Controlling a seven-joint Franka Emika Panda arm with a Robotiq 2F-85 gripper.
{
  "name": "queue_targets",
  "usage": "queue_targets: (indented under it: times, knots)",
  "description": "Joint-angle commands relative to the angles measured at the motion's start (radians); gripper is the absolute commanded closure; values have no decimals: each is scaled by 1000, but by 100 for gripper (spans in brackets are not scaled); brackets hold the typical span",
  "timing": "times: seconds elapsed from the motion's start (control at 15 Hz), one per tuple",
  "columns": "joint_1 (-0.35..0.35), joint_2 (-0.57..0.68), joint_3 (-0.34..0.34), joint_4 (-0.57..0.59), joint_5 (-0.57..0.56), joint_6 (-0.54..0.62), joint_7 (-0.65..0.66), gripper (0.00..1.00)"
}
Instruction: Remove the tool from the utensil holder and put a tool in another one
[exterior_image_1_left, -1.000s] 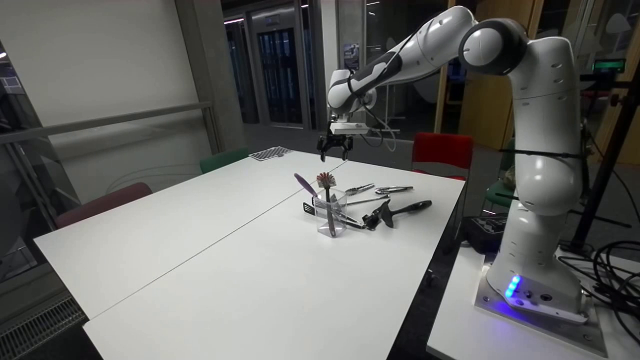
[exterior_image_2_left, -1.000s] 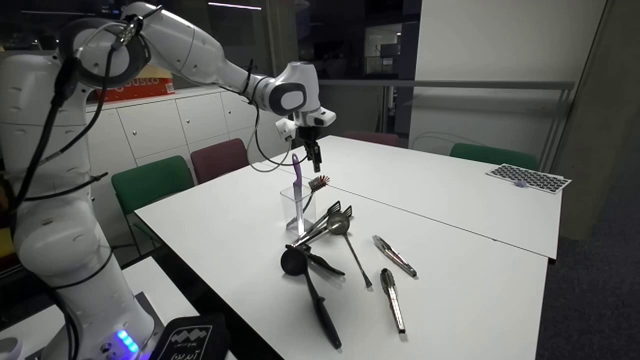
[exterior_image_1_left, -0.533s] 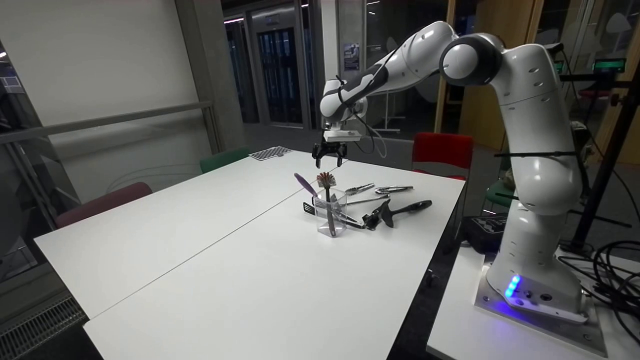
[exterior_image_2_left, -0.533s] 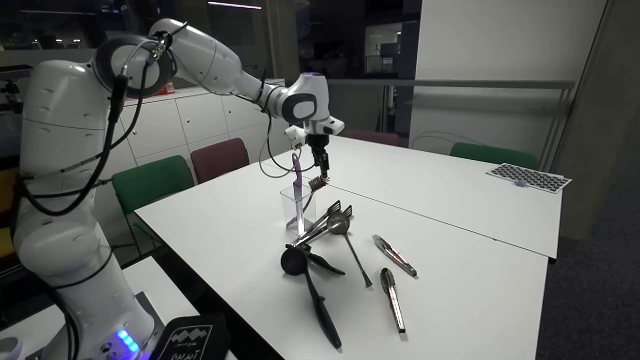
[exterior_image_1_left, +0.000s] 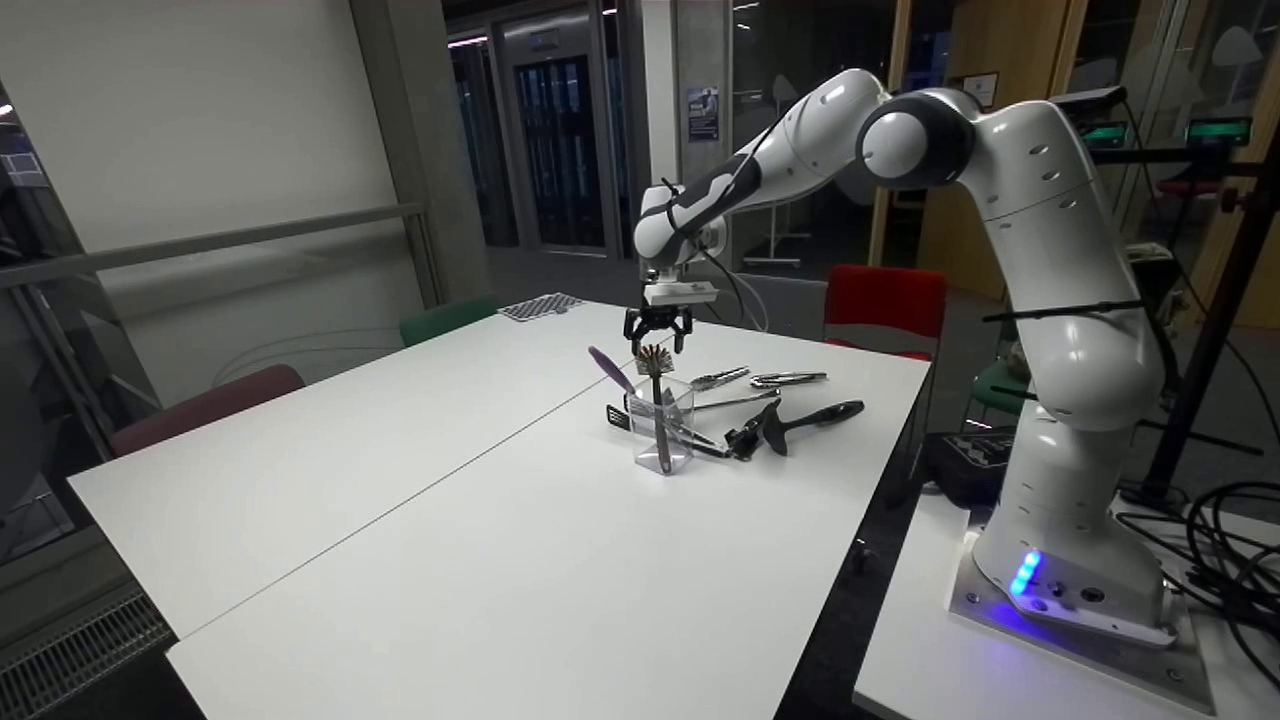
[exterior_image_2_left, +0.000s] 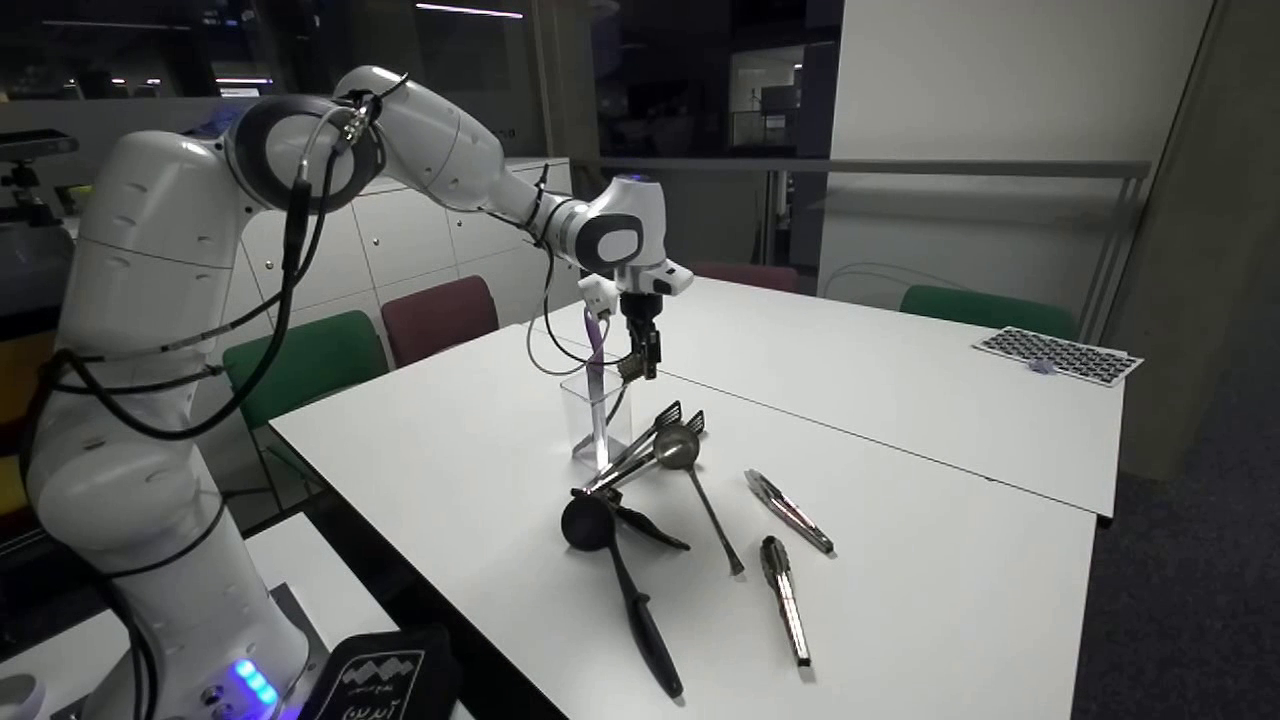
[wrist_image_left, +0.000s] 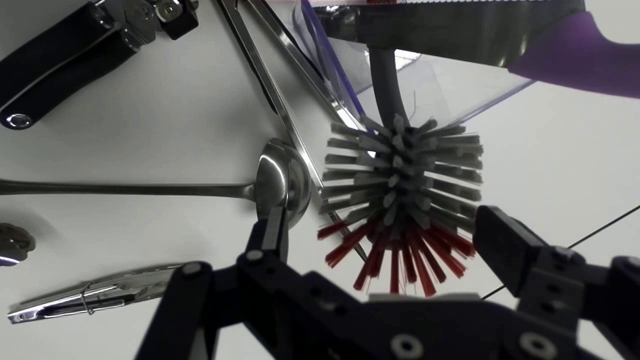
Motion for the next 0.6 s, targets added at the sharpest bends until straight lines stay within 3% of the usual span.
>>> queue_targets:
  times: [0.0,0.53]
  knots:
    - [-11,8,8,40,34,-52,-46,26]
    - [-17,1,6,74,54,-85,-43,86]
